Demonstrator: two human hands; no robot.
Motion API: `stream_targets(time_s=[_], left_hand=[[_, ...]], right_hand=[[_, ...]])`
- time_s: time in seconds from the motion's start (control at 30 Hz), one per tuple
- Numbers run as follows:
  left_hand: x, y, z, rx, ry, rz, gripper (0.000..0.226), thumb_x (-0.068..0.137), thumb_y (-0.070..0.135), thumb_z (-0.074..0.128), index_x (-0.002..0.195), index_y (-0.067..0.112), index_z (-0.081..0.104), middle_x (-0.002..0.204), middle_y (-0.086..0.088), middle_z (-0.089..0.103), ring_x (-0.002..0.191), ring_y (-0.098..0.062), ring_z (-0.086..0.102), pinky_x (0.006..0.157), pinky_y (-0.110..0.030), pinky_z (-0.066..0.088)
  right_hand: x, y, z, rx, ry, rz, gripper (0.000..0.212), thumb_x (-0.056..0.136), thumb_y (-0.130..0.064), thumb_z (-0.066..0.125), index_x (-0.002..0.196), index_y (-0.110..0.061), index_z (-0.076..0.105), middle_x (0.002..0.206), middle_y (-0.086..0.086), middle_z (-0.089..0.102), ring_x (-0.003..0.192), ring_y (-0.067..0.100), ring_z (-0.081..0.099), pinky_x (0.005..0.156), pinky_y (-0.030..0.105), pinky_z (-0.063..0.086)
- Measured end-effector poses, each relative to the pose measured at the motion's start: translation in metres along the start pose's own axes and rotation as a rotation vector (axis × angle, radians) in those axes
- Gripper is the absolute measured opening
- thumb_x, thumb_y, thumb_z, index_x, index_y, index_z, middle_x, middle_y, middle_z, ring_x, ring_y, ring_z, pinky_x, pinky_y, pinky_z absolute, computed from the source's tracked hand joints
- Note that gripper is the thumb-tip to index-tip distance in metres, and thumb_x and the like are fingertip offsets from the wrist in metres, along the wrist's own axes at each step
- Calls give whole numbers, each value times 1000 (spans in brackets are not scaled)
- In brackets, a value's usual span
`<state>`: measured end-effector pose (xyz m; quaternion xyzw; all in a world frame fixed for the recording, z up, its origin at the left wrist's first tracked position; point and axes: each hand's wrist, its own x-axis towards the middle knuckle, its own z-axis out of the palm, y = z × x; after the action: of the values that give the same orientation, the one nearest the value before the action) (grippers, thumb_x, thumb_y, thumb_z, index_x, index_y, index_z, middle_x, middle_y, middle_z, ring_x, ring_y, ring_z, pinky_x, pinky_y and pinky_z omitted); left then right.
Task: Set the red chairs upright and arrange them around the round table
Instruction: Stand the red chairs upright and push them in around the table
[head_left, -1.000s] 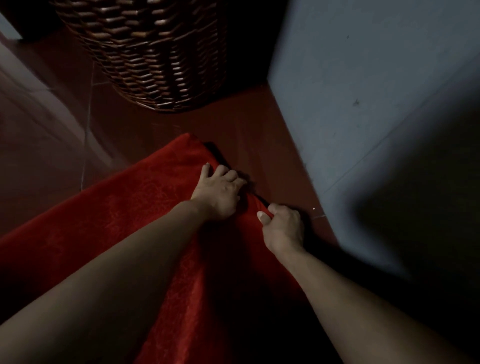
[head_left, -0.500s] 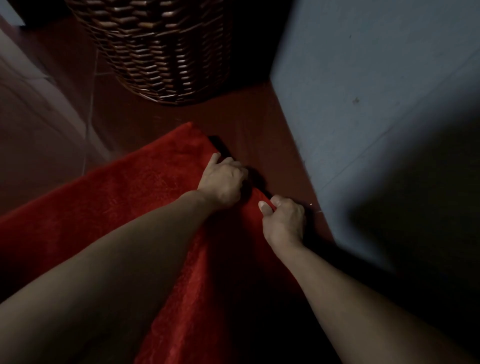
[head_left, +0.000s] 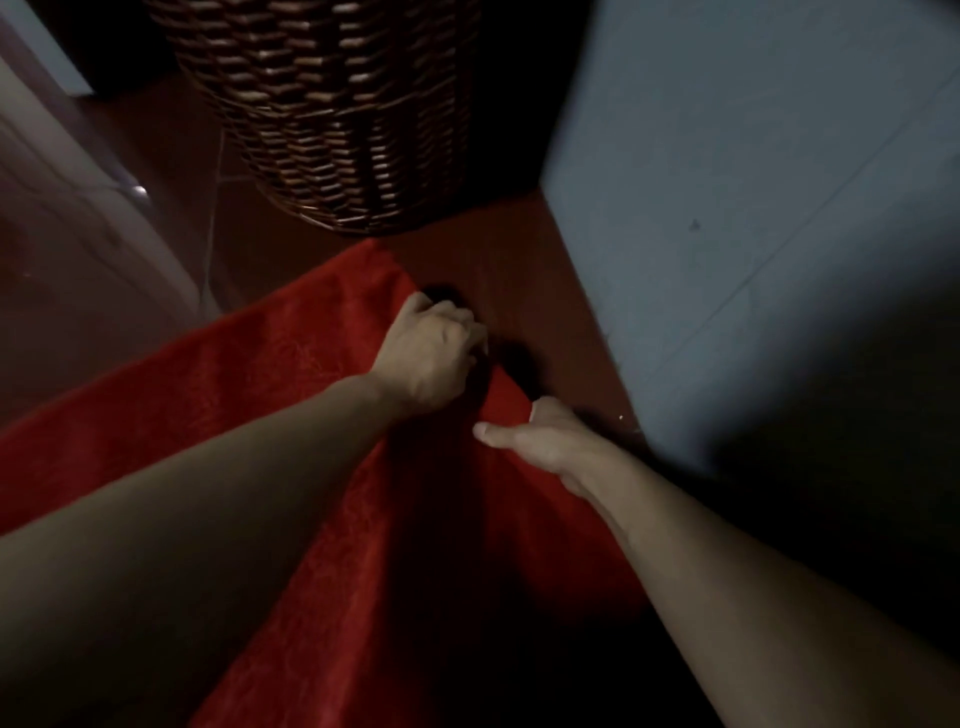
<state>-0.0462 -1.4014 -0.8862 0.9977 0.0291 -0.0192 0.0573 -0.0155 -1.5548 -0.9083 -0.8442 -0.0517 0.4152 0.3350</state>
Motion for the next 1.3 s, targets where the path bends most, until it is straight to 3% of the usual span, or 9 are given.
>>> stream_targets(time_s=[0.13,0.27,0.57,0.93,1.17,1.3], left_hand=[[-23,-4,-9,-71,-35,-17,44,88,26,58,131,31,50,138,13,46,135,-10,29,112,-42,11],[-41,0,-23,-114,-85,-39,60,92,30,54,146,33,28,153,14,24,144,-9,8,115,-51,7],[-86,14,-163,-143,3,-102,64,90,24,51,148,31,25,156,11,17,145,-12,2,114,-57,5],[-204,18,-405,-125,20,-189,67,83,17,59,144,31,34,153,7,24,144,-19,8,109,-62,18],[-306,7,-537,-186,28,-284,58,80,18,57,136,26,45,150,5,32,142,-22,18,102,-58,35],[-362,7,-588,-181,27,-398,59,84,13,56,140,26,42,156,6,23,145,-18,11,99,-50,40]], right_hand=[[-10,-4,0,-134,66,-3,62,75,-50,75,117,-8,59,117,11,64,104,27,62,89,35,51],[-28,-20,-9,-180,97,19,74,71,-57,74,125,-11,54,124,8,59,109,25,60,91,36,50],[-141,-110,-44,-183,162,2,73,64,-62,75,116,-13,60,110,6,65,94,26,65,83,37,55],[-351,-257,-60,-178,13,-87,41,70,-50,73,100,-22,70,92,0,70,79,20,68,77,34,57],[-486,-351,-43,-397,-126,-215,53,78,-45,68,124,-22,54,119,5,63,108,27,60,93,35,47],[-546,-395,-31,-498,-276,-340,70,80,-38,68,140,-22,37,134,5,53,125,26,48,102,34,39]])
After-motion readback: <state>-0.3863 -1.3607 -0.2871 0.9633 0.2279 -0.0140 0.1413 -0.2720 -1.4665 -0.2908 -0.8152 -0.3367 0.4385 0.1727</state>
